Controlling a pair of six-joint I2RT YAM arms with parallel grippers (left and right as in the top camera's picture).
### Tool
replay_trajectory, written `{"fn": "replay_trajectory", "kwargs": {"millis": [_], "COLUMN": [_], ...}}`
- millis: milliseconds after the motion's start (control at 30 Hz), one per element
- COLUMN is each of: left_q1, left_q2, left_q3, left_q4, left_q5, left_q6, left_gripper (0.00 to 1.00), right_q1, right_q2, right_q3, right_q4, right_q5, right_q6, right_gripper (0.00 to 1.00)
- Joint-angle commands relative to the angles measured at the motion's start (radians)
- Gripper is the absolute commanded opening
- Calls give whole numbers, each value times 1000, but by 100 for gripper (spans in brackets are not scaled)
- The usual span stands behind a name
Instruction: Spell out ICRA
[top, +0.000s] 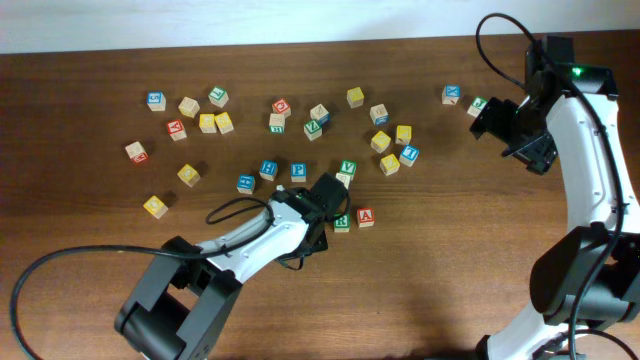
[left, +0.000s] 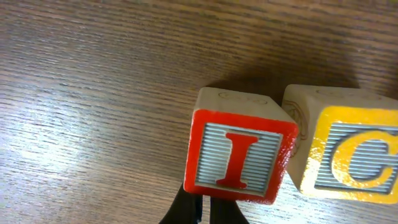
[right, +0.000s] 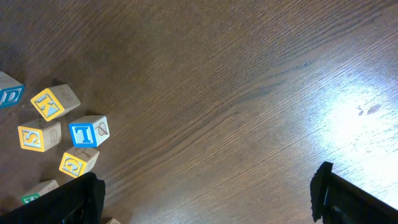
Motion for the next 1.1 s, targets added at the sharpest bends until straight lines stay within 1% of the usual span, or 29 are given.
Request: {"fn": "replay_trajectory", "kwargs": {"millis": [0,67,167,267,367,400,467,500,533,567,600,633,667,700,733,767,800,833,900,933,1067], "left_q1": [0,0,0,0,0,0,11,51,99,159,191,265,330,369,401,415,425,431,429,427,427], "left_q2": [10,10,10,8,4,-3,-35,-64,-90,-118,-135,-164,-166,-161,-158,-158,-157,-157,-157,-157,-157], "left_q3": [-5,-5,-5,7,57,103,183,240,280,309,316,317,317,316,311,304,303,303,303,303,303], "left_q4": [6,27,27,-2,-104,-176,-274,-349,-389,-397,-395,-394,-404,-413,-423,-431,-441,-441,-441,-441,-438], "left_q5": [-26,-26,-25,13,36,43,42,42,42,42,42,42,43,43,42,42,33,31,27,28,36], "left_q6": [19,48,47,48,47,48,85,85,86,121,139,144,144,144,144,144,144,144,144,143,144], "left_gripper": [0,0,0,1,0,0,0,0,0,0,0,4,18,34,52,81,100,99,99,99,100], "right_q1": [0,0,0,0,0,0,0,0,0,0,0,0,0,0,0,0,0,0,4,18,117], "right_q2": [-13,-13,-13,-13,-13,-13,-13,-13,-13,-13,-13,-13,-13,-13,-13,-13,-13,-13,-13,-12,-11], "right_q3": [7,7,8,7,7,7,7,7,7,7,7,7,7,7,7,7,7,7,5,-5,-53], "right_q4": [0,0,1,0,1,0,0,1,1,0,0,0,1,1,23,38,37,32,-33,-39,-26], "right_q5": [9,9,9,8,9,9,8,9,9,9,9,9,8,8,-11,-19,-24,-56,-221,-253,-223], "right_q6": [4,4,4,4,4,4,4,4,4,4,4,4,4,5,11,11,11,11,11,10,7], "right_gripper": [98,98,98,98,98,98,98,98,98,98,98,98,98,98,98,98,98,98,98,98,98]}}
